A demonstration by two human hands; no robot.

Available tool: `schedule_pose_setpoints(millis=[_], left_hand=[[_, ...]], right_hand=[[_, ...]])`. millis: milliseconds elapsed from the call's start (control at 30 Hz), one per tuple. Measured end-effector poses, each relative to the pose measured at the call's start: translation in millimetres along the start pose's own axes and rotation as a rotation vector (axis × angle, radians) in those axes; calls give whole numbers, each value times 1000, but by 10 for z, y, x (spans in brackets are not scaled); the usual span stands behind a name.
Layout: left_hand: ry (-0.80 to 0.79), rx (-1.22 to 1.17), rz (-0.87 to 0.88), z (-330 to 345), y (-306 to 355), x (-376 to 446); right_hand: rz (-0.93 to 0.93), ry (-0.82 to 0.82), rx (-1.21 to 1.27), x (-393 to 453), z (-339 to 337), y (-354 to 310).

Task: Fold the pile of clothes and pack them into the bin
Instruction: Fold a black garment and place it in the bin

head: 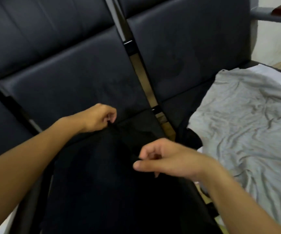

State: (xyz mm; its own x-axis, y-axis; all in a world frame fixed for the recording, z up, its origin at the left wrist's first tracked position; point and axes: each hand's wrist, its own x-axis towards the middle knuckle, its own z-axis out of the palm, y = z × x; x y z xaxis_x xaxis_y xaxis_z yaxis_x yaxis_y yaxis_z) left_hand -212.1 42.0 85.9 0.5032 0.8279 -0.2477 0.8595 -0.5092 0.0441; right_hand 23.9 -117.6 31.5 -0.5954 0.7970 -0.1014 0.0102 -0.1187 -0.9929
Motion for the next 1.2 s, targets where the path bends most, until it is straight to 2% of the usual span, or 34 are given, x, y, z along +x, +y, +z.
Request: schedule_pose_setpoints(millis=[67, 133, 200, 267, 333, 400, 467, 567, 733, 800, 867, 1033, 1200], left_hand=[[-121, 83, -54, 80, -383, -335], [-307, 164, -118, 225, -645, -555], [-390, 167, -170, 396, -694, -615], [-338, 108, -138, 574, -546, -536], [-244, 66, -20, 762, -297, -341], [-173, 78, 111, 918, -20, -119], [-155, 168, 183, 1042, 201, 138], [-192, 316, 263, 1099, 344, 443], [-213, 258, 242, 1031, 141, 412], [-164, 155, 206, 963, -47, 211], [-88, 47, 152, 882, -242, -17], [5, 112, 18, 377, -677, -900], [220, 184, -99, -259, -774, -2105]], right_hand=[[68, -172, 90, 205, 373, 41], [173, -320, 96, 307, 597, 117], [269, -325, -62, 317, 588, 212], [347, -162, -346, 296, 456, 318], [460, 43, -732, 233, 334, 402], [571, 128, -955, 180, 321, 449], [626, 96, -1008, 163, 321, 548], [637, 0, -918, 174, 332, 632], [626, -25, -899, 219, 305, 706], [582, 14, -822, 239, 268, 653], [492, 177, -696, 262, 209, 613], [195, 564, -503, 384, 202, 467], [-176, 723, -925, 301, 372, -83]])
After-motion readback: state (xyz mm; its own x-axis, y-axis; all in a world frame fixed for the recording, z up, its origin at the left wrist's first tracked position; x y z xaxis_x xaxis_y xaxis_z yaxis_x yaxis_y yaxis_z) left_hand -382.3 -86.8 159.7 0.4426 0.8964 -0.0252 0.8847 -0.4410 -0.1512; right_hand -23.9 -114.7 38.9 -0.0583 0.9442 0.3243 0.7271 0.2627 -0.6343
